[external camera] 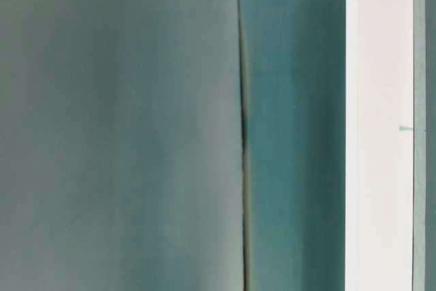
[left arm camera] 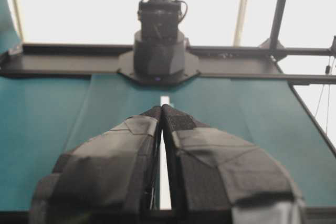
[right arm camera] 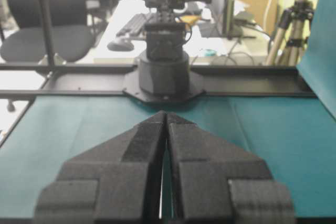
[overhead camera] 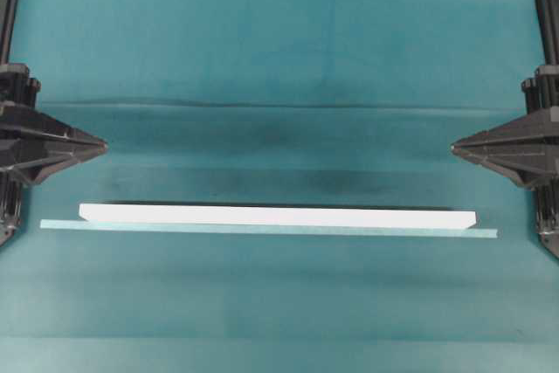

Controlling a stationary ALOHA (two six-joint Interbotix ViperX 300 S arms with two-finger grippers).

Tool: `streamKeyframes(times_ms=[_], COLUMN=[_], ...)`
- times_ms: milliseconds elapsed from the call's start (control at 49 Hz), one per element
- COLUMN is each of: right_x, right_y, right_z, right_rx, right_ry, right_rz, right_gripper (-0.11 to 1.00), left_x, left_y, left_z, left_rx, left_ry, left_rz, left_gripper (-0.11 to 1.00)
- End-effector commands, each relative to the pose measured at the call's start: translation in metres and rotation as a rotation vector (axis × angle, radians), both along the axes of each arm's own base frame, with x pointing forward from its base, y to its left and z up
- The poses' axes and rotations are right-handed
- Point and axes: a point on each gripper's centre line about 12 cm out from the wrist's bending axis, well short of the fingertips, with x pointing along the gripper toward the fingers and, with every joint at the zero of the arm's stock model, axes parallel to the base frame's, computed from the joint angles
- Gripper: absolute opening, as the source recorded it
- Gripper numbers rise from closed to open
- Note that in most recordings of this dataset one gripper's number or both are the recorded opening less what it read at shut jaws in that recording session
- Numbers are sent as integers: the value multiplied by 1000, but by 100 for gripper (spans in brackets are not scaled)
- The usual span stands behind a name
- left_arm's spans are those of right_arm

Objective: Lift a wooden board with both hands.
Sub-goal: 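Move both grippers down over the two ends of the white board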

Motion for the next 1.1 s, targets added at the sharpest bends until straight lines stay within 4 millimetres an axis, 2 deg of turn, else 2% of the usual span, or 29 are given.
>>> streamKeyframes(times_ms=[0,61,163,489,673,897,1081], right_x=[5,10,18,30,39,65,81], right_y=[-4,-8,-10,-7,-5,-5,-4], right_z=[4,3,1,-8,-19,-28,-42], right_rx=[27,108,177,254,277,271,258], right_ry=[0,36,138,483,653,848,1076], right_rz=[-17,-40,-50,-49,-54,-61,-64], right_gripper=[10,13,0,0,0,0,0], left_x=[15,21,30,43,58,82,99], left_y=[2,3,3,5,6,6,5], left_z=[20,23,20,20,17,0,-14], left_rx=[-34,-37,-39,-41,-39,-34,-25], left_ry=[-3,21,83,365,532,774,945], left_rz=[5,10,10,25,30,34,30], left_gripper=[14,9,0,0,0,0,0])
